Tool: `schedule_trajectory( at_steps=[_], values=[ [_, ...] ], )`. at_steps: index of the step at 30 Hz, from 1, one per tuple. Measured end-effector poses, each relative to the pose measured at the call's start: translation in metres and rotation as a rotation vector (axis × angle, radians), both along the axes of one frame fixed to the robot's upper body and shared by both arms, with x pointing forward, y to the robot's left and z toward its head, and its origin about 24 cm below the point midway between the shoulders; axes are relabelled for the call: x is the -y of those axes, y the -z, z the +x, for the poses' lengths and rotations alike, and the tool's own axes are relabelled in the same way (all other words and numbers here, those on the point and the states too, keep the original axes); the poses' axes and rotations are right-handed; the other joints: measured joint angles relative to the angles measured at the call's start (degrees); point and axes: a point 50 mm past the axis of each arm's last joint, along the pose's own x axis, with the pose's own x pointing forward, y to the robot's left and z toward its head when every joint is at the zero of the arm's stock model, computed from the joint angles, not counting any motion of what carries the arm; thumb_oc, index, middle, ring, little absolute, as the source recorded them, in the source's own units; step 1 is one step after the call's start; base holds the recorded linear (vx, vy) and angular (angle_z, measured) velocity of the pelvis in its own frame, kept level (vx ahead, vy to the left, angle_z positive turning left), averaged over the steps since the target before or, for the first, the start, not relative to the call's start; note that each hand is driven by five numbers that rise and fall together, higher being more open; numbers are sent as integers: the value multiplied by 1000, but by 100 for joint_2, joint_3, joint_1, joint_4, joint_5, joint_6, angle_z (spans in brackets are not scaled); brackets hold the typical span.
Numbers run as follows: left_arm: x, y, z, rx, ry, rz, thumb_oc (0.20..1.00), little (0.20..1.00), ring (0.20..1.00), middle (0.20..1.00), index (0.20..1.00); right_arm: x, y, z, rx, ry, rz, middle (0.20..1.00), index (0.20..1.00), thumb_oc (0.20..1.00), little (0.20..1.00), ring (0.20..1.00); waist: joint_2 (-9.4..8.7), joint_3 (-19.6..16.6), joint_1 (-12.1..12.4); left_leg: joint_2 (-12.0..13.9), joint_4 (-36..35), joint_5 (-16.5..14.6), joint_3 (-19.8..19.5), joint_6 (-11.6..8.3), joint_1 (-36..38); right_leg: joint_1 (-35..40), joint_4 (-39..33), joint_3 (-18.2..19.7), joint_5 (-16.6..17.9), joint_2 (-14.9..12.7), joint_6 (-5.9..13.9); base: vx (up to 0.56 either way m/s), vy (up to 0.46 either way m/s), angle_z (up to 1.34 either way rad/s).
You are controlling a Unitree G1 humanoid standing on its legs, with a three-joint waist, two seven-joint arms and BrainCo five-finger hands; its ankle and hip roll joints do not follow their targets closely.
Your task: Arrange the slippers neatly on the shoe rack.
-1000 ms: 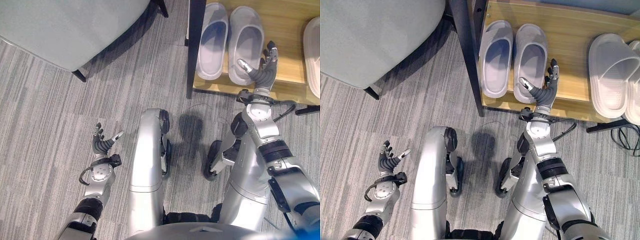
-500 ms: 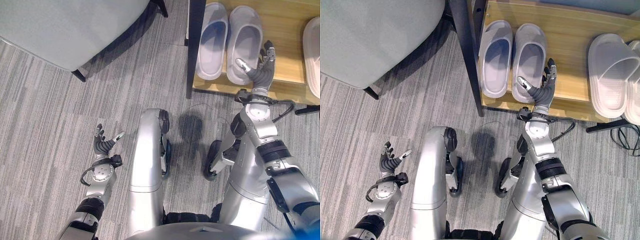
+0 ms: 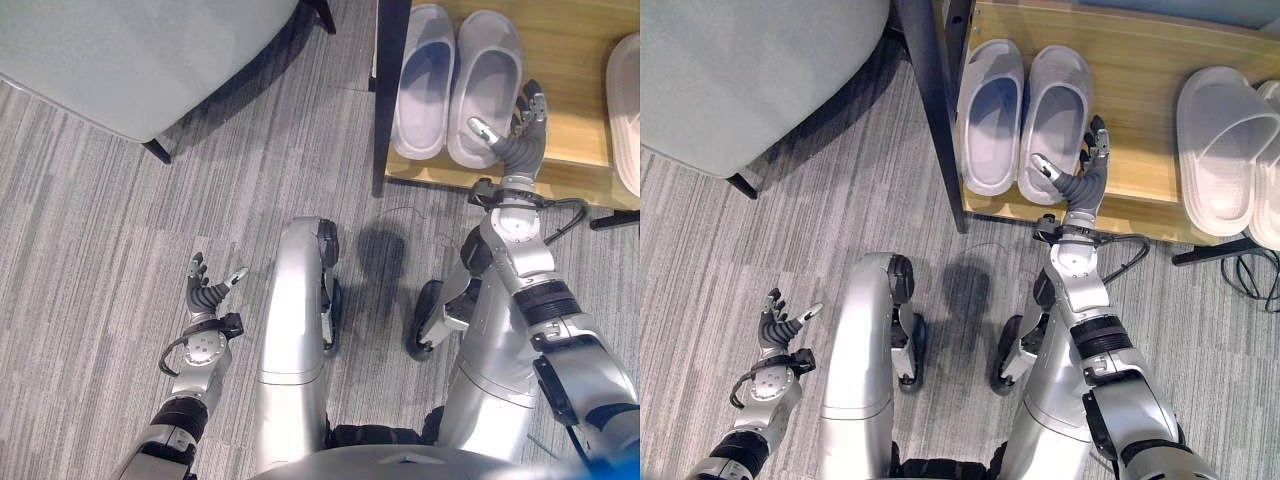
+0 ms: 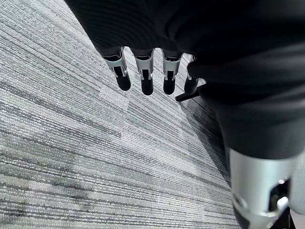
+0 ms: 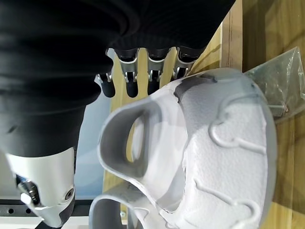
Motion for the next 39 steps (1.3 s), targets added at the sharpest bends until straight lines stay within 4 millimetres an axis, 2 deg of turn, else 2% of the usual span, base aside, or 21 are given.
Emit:
schedule_trajectory(
  at_steps=[12, 17, 19, 22, 28, 33, 35, 37, 39],
  values=[
    [0, 4, 1, -20, -9, 0, 1000, 1000, 1000, 1000, 1000, -8, 0, 1, 2, -25, 3, 1000, 1000, 1000, 1000, 1000, -1, 0, -17, 5, -8, -4, 0, -10, 3, -16, 4, 0, -5, 11, -9, 0, 0, 0],
    [5, 7, 1, -22, -8, -20, 1000, 1000, 1000, 1000, 1000, -2, -2, 1, 11, -1, 13, 1000, 1000, 1000, 1000, 1000, -1, 0, -4, 6, -8, -5, 0, -11, 1, -19, 3, 3, -5, 11, -10, 0, 0, 0],
    [7, 7, 1, -16, 1, -43, 1000, 1000, 1000, 1000, 1000, 3, -8, -12, 70, -55, 120, 1000, 1000, 1000, 1000, 1000, -11, 2, 8, -1, -12, -17, 0, -32, -4, -29, 5, 5, -19, 12, 4, 0, 0, 0],
    [4, 11, -7, -26, 1, -68, 1000, 1000, 1000, 1000, 1000, 9, -18, -33, 184, -99, 181, 1000, 1000, 1000, 1000, 1000, -32, 5, -21, 0, -12, -44, 0, -25, -8, -33, 7, 8, -32, 17, -12, 0, 0, 0],
    [4, 11, -7, -19, -13, -84, 1000, 1000, 1000, 1000, 1000, 9, -15, -45, 215, -121, 183, 1000, 1000, 1000, 1000, 1000, -137, 20, -59, -1, -12, -54, 1, -20, -13, -42, 12, 12, -67, 16, 22, 0, 0, 0],
    [4, 11, -8, -21, -11, -82, 1000, 1000, 1000, 1000, 1000, 29, 12, -62, 148, -33, 176, 1000, 1000, 1000, 1000, 1000, -282, 24, -79, -7, -10, -110, 5, -35, -26, -53, 5, 14, -102, 19, 14, 0, 0, 0],
    [5, 12, -8, -21, -11, -84, 1000, 1000, 1000, 1000, 1000, 36, 24, -76, 120, -12, 175, 1000, 1000, 1000, 1000, 1000, -324, 34, -150, 6, -10, -142, 5, -33, -25, -68, -3, 14, -109, 32, 14, 15, -4, -4],
    [3, 11, -8, -8, -39, -102, 1000, 1000, 1000, 1000, 1000, 39, 24, -93, 141, -5, 145, 1000, 1000, 1000, 1000, 1000, -365, 34, -181, 8, -10, -159, 5, -45, -38, -82, 1, 14, -121, 39, 13, 4, 0, -2],
    [1, 12, -10, 3, -76, -125, 1000, 1000, 1000, 1000, 1000, 57, 23, -108, 156, 98, 87, 1000, 1000, 1000, 1000, 1000, -558, 34, -375, 27, -2, -192, 4, -62, -16, -82, 5, 20, -122, 75, 15, 7, 23, -6]
  ],
)
